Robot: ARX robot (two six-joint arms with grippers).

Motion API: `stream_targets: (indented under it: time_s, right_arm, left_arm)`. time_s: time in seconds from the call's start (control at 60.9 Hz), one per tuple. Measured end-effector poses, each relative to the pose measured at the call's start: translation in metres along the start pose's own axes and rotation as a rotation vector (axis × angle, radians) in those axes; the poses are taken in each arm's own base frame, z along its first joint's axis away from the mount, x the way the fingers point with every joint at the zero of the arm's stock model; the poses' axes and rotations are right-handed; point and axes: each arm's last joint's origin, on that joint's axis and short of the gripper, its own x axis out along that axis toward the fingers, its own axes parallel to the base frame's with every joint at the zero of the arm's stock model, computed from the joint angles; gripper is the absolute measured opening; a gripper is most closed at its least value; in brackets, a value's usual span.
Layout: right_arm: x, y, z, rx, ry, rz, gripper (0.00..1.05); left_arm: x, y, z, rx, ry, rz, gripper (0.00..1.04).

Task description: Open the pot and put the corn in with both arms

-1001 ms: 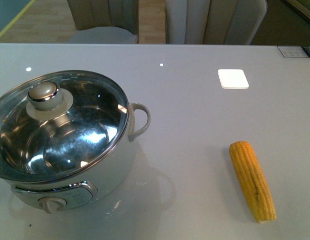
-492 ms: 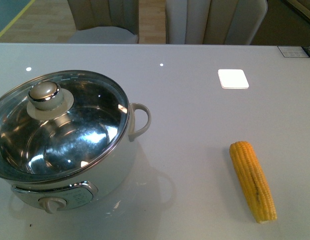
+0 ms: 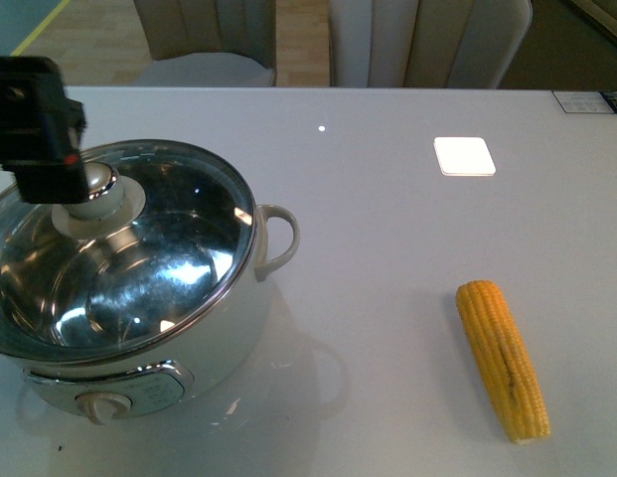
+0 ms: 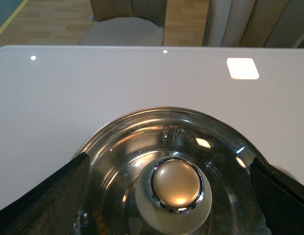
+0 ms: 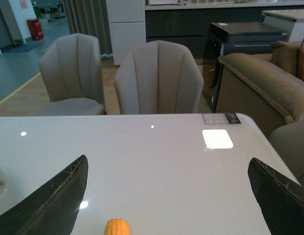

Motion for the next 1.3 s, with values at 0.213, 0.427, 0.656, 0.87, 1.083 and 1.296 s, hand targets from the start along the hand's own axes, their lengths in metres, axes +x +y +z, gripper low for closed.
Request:
stream_targets:
  time_s: [0.213, 0.427, 0.656, 0.87, 1.083, 1.296]
  right_arm:
    - [0.000, 0.000, 0.000, 0.000, 0.000, 0.000, 0.96]
    - [0.000, 0.000, 0.000, 0.000, 0.000, 0.000, 0.96]
    - [0.000, 0.000, 0.000, 0.000, 0.000, 0.000, 0.96]
    - [0.000, 0.000, 0.000, 0.000, 0.000, 0.000, 0.96]
    - [0.000, 0.000, 0.000, 0.000, 0.000, 0.000, 0.96]
    - [0.000, 0.000, 0.000, 0.000, 0.000, 0.000, 0.96]
  left_arm:
    - [0.035, -0.007, -0.017, 0.032, 0.058, 0.006, 0.98]
    - [0.052, -0.010, -0.032, 0.057, 0.105, 0.015, 0.98]
    - [0.060, -0.012, -0.039, 0.049, 0.116, 0.022, 0.93]
    - [0.062, -0.014, -0.040, 0.030, 0.106, 0.025, 0.60]
    - [0.061, -0.014, -0.040, 0.014, 0.095, 0.038, 0.44]
    - [0.057, -0.011, -0.039, 0.010, 0.093, 0.046, 0.44]
